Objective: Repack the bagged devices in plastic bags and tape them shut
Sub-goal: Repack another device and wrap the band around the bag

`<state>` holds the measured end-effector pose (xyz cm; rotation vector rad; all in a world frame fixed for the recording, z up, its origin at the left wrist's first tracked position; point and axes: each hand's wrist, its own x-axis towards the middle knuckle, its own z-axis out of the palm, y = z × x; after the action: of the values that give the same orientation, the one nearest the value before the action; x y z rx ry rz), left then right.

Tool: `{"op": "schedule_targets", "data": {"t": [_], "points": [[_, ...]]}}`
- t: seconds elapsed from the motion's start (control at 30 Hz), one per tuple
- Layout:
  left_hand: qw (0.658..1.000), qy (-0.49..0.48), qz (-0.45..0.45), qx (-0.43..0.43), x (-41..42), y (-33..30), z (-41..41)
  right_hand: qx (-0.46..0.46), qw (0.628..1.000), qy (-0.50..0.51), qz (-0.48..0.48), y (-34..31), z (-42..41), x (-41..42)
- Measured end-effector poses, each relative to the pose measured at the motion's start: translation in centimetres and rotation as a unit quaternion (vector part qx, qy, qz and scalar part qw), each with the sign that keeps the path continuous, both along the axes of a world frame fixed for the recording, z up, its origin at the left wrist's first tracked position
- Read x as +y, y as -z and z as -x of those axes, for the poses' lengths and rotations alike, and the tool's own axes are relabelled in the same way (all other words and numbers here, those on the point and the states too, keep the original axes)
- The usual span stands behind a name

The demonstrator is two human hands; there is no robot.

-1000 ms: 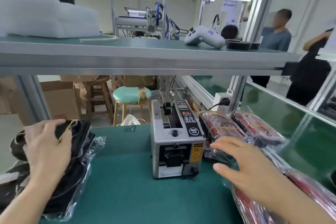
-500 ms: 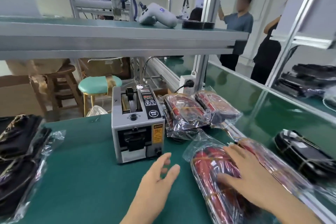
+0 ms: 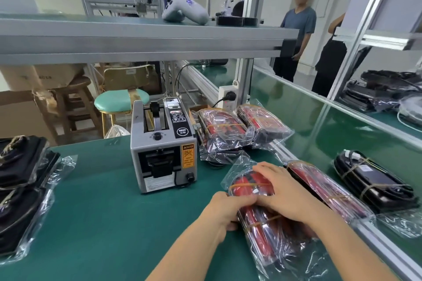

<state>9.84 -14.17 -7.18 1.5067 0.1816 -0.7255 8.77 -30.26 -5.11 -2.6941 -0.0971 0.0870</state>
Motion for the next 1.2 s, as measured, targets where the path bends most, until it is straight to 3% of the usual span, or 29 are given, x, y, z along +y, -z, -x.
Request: {"op": "schedule_targets", "data": {"t": [0.13, 0.23, 0.37, 0.57, 0.73, 0.87, 0.97, 1.1, 1.2], "points": [[0.997, -0.069, 0.040, 0.003, -0.3, 0.2, 0.4, -0.020, 0.998, 0.010, -0.057, -0.3, 0.1, -0.7], [0.990, -0.115, 0.078, -0.031, 1.0, -0.3, 1.1, -0.024, 0.976, 0.058, -0.211, -1.5, 0.7, -1.3], [0.977, -0.133, 0.095, -0.133, 4.7, -2.6, 1.8, 0.077, 0.927, 0.026, -0.367, -3.8, 1.5, 0.0], [0.940, -0.136, 0.094, -0.299, 12.3, -5.6, 3.4, 0.004, 0.893, -0.053, -0.447, -4.6, 1.9, 7.1], [0.911, -0.172, 0.098, -0.361, 16.7, -5.3, 4.6, 0.037, 0.861, -0.113, -0.494, -2.8, 2.0, 12.4], [0.891, -0.188, 0.099, -0.402, 18.2, -3.5, 5.4, 0.039, 0.845, -0.165, -0.508, -3.4, 1.5, 14.6], [0.877, -0.204, 0.086, -0.427, 18.6, -2.2, 5.8, -0.019, 0.841, -0.202, -0.502, -4.6, 0.8, 16.0], [0.869, -0.223, 0.083, -0.434, 18.9, -1.2, 6.0, -0.192, 0.856, -0.238, -0.417, -5.0, 0.9, 17.1], [0.873, -0.219, 0.071, -0.431, 18.9, -1.1, 6.1, -0.416, 0.833, -0.294, -0.215, -3.2, 1.8, 16.9]]}}
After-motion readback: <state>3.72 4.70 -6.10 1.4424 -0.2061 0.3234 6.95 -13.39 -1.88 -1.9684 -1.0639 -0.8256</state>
